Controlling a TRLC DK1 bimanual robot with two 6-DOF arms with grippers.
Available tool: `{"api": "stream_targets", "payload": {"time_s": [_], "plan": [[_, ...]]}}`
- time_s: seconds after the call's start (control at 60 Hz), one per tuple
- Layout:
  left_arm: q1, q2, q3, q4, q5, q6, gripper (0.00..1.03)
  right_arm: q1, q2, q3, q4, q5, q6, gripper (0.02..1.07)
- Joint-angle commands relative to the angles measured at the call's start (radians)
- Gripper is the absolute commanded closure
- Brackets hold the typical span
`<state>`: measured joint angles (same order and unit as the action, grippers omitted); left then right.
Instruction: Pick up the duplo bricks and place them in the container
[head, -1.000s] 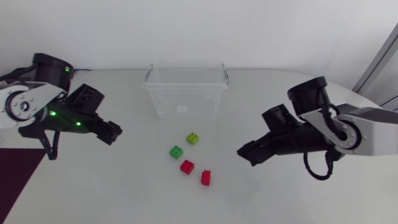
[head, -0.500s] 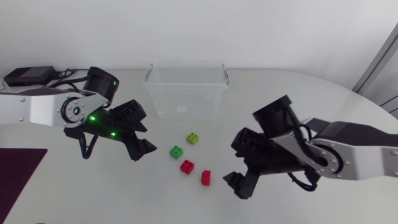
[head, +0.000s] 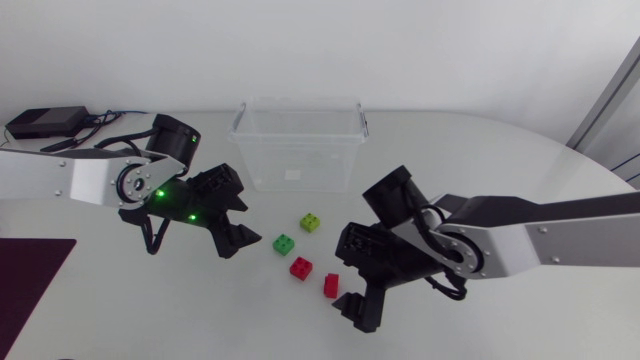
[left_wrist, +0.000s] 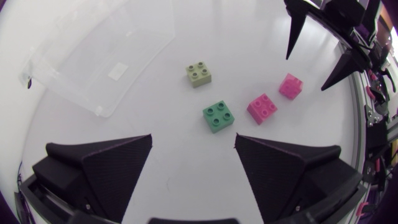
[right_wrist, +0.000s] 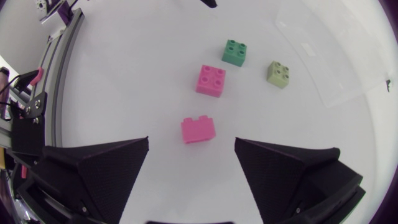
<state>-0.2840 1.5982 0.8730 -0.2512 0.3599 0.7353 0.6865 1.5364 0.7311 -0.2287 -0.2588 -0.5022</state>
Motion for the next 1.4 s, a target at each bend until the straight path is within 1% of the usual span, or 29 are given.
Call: {"api": "stream_targets", "payload": {"time_s": [0.0, 0.167, 0.25, 0.317, 0.45, 0.533, 0.567, 0.633, 0.817, 0.917, 0.967, 1.067, 1.1, 1.15, 1.25, 1.383], "plan": [[0.011, 0.023, -0.011, 0.007, 0.019, 0.030, 0.10, 0.019, 0.056, 0.040, 0.012, -0.003, -0.024, 0.07], [0.020, 0.025, -0.014, 0.007, 0.031, 0.042, 0.10, 0.022, 0.143, 0.068, 0.043, 0.000, -0.042, 0.07], [0.020, 0.023, -0.016, 0.006, 0.033, 0.042, 0.10, 0.015, 0.160, 0.070, 0.058, -0.003, -0.053, 0.15], [0.022, 0.019, -0.017, 0.007, 0.033, 0.046, 0.10, 0.008, 0.165, 0.076, 0.055, -0.008, -0.062, 0.24], [0.023, 0.019, -0.012, 0.007, 0.039, 0.044, 0.10, 0.008, 0.195, 0.080, 0.052, -0.007, -0.081, 0.54], [0.026, 0.022, -0.012, 0.006, 0.040, 0.044, 0.10, 0.011, 0.195, 0.077, 0.049, -0.007, -0.084, 0.59], [0.029, 0.023, -0.014, 0.006, 0.040, 0.042, 0.10, 0.013, 0.194, 0.076, 0.048, -0.008, -0.084, 0.65], [0.032, 0.029, -0.014, 0.004, 0.040, 0.041, 0.10, 0.013, 0.197, 0.073, 0.045, -0.007, -0.085, 0.71], [0.034, 0.028, -0.016, -0.016, 0.040, 0.036, 0.10, 0.011, 0.188, 0.068, 0.031, -0.002, -0.081, 0.74], [0.014, 0.017, -0.023, -0.026, 0.040, 0.019, 0.10, 0.011, 0.139, 0.056, 0.008, 0.004, -0.070, 0.74], [0.002, 0.008, -0.026, -0.033, 0.040, 0.004, 0.10, 0.010, 0.085, 0.045, -0.017, 0.015, -0.070, 0.74], [-0.047, 0.008, -0.019, -0.056, 0.036, -0.042, 0.11, -0.022, -0.076, 0.030, -0.087, 0.026, -0.067, 0.74], [-0.058, 0.014, -0.012, -0.056, 0.027, -0.066, 0.12, -0.041, -0.114, 0.034, -0.113, 0.027, -0.068, 0.74], [-0.073, 0.037, 0.006, -0.056, 0.001, -0.111, 0.14, -0.073, -0.170, 0.047, -0.156, 0.029, -0.075, 0.74], [-0.109, 0.092, 0.035, -0.057, -0.070, -0.174, 0.21, -0.130, -0.259, 0.100, -0.242, 0.029, -0.081, 0.74], [-0.162, 0.143, 0.064, -0.051, -0.185, -0.260, 0.21, -0.183, -0.335, 0.165, -0.313, 0.029, -0.081, 0.74]]}}
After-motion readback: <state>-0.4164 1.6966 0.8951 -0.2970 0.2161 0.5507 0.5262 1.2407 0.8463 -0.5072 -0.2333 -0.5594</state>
